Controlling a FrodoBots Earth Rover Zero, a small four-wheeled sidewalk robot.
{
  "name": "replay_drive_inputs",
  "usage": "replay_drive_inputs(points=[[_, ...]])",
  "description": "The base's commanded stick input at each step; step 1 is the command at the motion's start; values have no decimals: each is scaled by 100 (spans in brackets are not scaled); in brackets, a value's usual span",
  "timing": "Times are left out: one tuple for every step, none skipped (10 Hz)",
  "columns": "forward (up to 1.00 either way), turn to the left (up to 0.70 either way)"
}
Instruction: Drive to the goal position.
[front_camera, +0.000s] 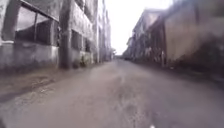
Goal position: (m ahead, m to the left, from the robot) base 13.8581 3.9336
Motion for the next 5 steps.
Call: replay_drive_inputs(points=[[50, 0], [50, 0], [50, 0], [50, 0], [50, 0]])
